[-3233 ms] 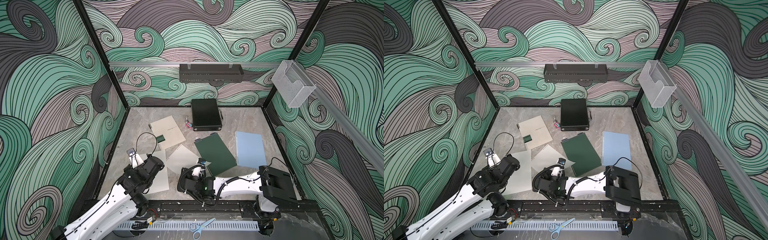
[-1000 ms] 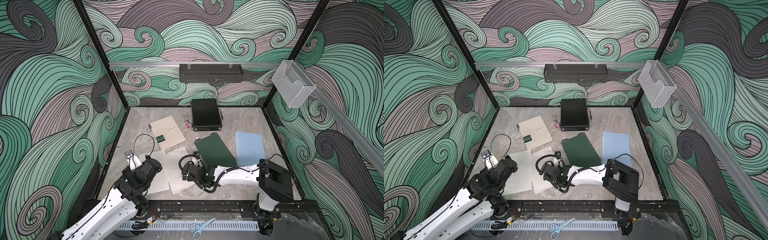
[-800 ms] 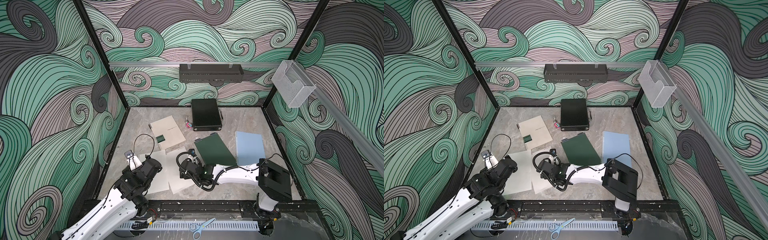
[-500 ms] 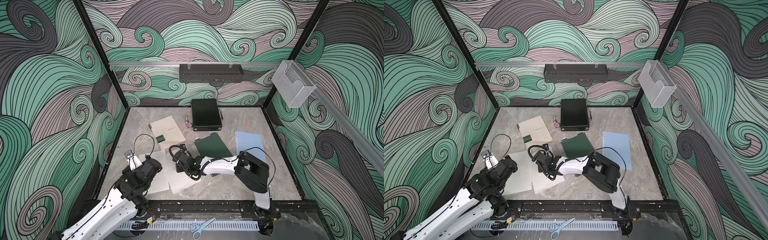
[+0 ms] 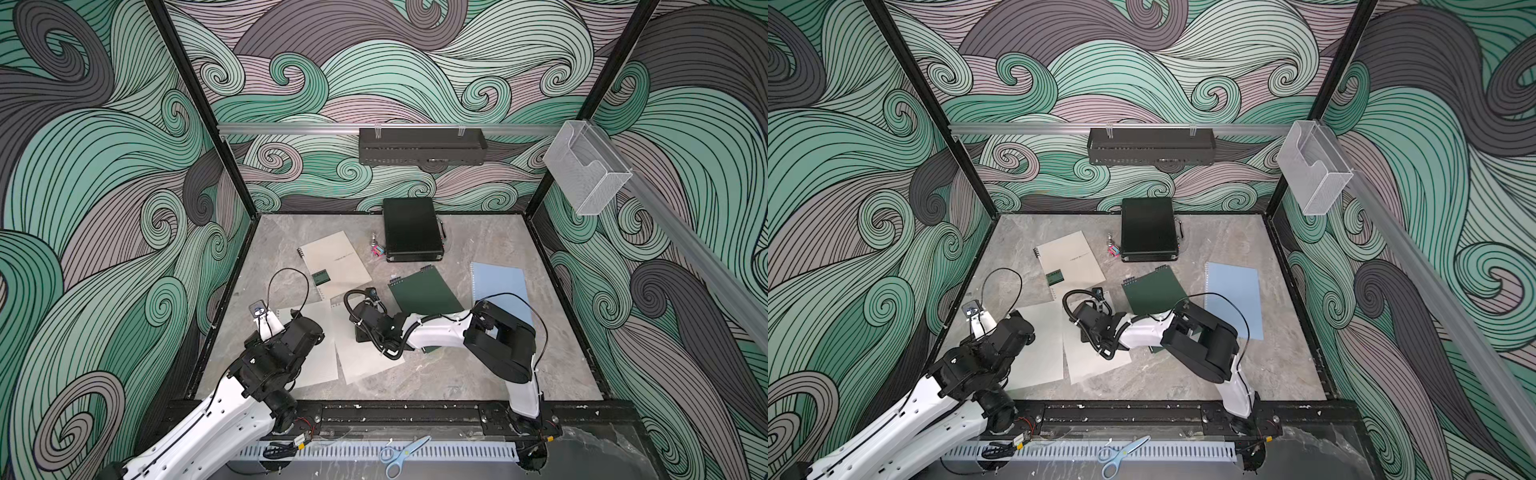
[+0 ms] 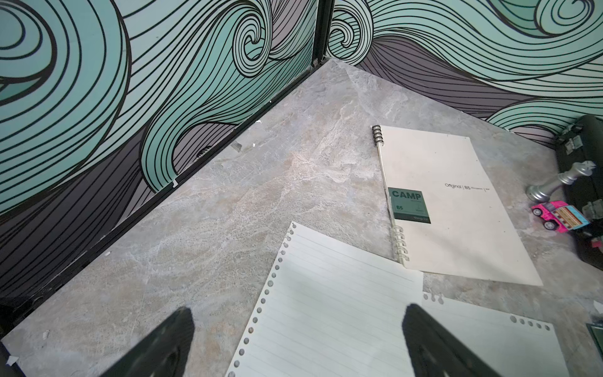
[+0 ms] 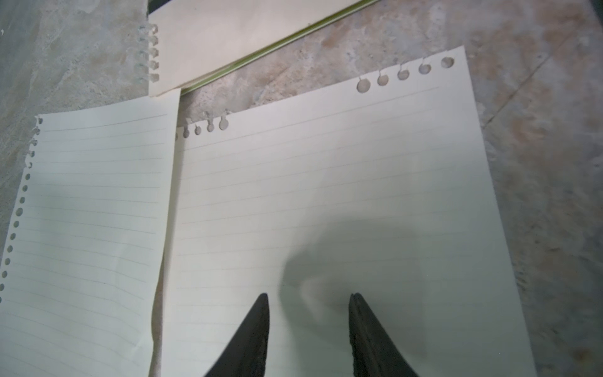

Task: Tear off pages from different notebooks
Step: Adjust the paper at the center of the board, then move the notebook to the center of the board.

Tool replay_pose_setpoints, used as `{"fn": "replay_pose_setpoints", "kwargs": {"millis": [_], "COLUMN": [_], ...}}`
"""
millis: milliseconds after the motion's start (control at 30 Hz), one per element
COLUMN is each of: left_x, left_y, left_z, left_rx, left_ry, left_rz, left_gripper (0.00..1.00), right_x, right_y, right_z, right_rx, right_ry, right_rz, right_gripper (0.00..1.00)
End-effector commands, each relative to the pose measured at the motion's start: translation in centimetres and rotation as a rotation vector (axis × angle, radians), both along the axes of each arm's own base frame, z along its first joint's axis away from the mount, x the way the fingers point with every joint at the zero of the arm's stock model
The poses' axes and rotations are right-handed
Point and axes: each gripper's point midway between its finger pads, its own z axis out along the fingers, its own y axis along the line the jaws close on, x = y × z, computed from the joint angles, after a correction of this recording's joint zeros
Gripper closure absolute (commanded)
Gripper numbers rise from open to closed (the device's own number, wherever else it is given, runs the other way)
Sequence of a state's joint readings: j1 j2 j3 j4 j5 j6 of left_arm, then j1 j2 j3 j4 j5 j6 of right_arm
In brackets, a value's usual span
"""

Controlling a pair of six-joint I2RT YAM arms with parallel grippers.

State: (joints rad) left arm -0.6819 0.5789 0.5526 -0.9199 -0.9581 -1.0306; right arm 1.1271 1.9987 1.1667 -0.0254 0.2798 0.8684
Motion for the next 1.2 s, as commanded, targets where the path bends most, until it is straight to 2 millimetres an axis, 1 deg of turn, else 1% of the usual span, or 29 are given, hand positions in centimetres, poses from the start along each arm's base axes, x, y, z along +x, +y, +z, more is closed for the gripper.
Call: {"fn": "replay_pose_setpoints", "kwargs": {"millis": [0,100,200,267,367,400,433,467,500,567,600,633,733,800,867,967,1067,1167], "left_x": [-0.1,-0.1,-0.1,-0.1,-0.1,-0.1,-0.1,-0.1,0.0,0.1,0.2,0.2,0.4,0.5,0.6,0.7,0.7,0.8], "left_y": [0.2,0.2,0.2,0.2,0.2,0.2,0.1,0.1,0.1,-0.1,-0.2,-0.3,-0.5,-0.5,-0.6,-0.7,-0.7,-0.8], "left_z": [-0.1,-0.2,-0.2,-0.2,-0.2,-0.2,-0.2,-0.2,-0.2,-0.3,-0.3,-0.3,-0.3,-0.4,-0.3,-0.4,-0.4,-0.5], "left_rx": [0.014,0.015,0.013,0.014,0.014,0.014,0.016,0.015,0.015,0.014,0.014,0.015,0.021,0.024,0.025,0.032,0.035,0.035], "left_ry": [0.008,0.012,0.009,0.011,0.011,0.013,0.015,0.012,0.014,0.020,0.021,0.023,0.028,0.033,0.036,0.042,0.048,0.048], "left_rz": [-0.001,-0.002,-0.002,-0.002,-0.002,-0.002,-0.004,-0.003,-0.005,-0.012,-0.017,-0.021,-0.025,-0.026,-0.024,-0.024,-0.023,-0.026], "left_gripper": [0.01,0.02,0.01,0.01,0.02,0.01,0.01,0.01,0.01,0.01,0.01,0.01,0.01,0.01,0.01,0.02,0.01,0.01], "right_x": [-0.5,-0.4,0.1,0.4,0.9,1.1,1.2,1.4,1.7,2.4,3.0,3.5,4.8,5.4,6.0,6.7,7.7,8.6], "right_y": [-2.9,-2.2,-1.7,-1.6,-2.1,-2.5,-3.2,-4.0,-5.1,-8.0,-10.0,-11.9,-17.4,-20.3,-23.4,-26.0,-27.6,-28.5], "right_z": [-2.3,-1.5,0.4,2.7,7.1,8.5,9.9,10.9,11.7,12.8,12.9,12.9,11.9,11.4,10.7,9.3,7.4,5.2], "right_rx": [-0.086,-0.071,-0.066,-0.054,-0.029,-0.024,-0.014,-0.012,-0.010,-0.016,-0.028,-0.032,-0.010,0.012,0.014,0.030,0.030,0.030], "right_ry": [0.045,0.033,0.005,-0.029,-0.096,-0.120,-0.140,-0.157,-0.175,-0.213,-0.229,-0.232,-0.204,-0.206,-0.200,-0.154,-0.086,-0.015], "right_rz": [-0.066,-0.047,-0.032,-0.022,-0.011,-0.010,-0.013,-0.023,-0.040,-0.088,-0.123,-0.160,-0.262,-0.313,-0.366,-0.394,-0.411,-0.418], "right_gripper": [0.59,0.58,0.56,0.54,0.50,0.48,0.44,0.40,0.35,0.28,0.25,0.24,0.24,0.24,0.20,0.17,0.17,0.17]}}
